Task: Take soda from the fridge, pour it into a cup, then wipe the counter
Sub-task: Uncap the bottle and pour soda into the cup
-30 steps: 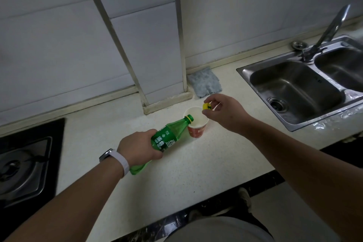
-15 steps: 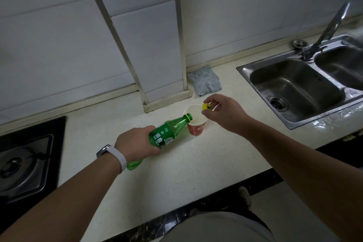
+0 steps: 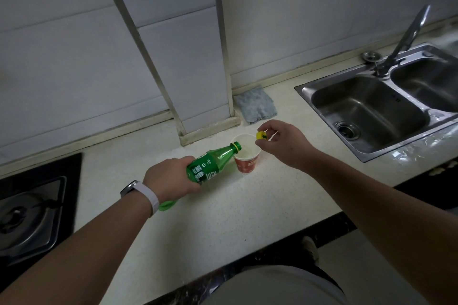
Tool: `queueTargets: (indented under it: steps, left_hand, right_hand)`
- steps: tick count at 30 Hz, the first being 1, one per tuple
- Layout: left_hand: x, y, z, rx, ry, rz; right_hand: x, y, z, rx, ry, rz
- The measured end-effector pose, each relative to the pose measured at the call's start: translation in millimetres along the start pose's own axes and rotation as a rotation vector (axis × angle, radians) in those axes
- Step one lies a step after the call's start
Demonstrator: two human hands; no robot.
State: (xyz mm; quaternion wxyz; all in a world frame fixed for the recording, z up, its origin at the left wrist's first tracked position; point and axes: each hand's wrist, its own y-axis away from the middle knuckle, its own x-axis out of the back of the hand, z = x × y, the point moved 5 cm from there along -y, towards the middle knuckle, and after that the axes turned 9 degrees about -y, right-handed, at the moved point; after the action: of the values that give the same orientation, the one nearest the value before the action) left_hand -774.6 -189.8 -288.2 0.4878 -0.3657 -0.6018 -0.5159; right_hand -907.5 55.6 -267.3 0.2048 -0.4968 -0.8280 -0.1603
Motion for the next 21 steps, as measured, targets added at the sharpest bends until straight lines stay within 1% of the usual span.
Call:
queueTargets:
  steps: [21]
  left_hand:
    - [11.0,1.9,-6.3,0.021,0.019,0.044]
  right_hand:
    - [-0.6,2.4,-1.9,0.002,-0.015,0.004]
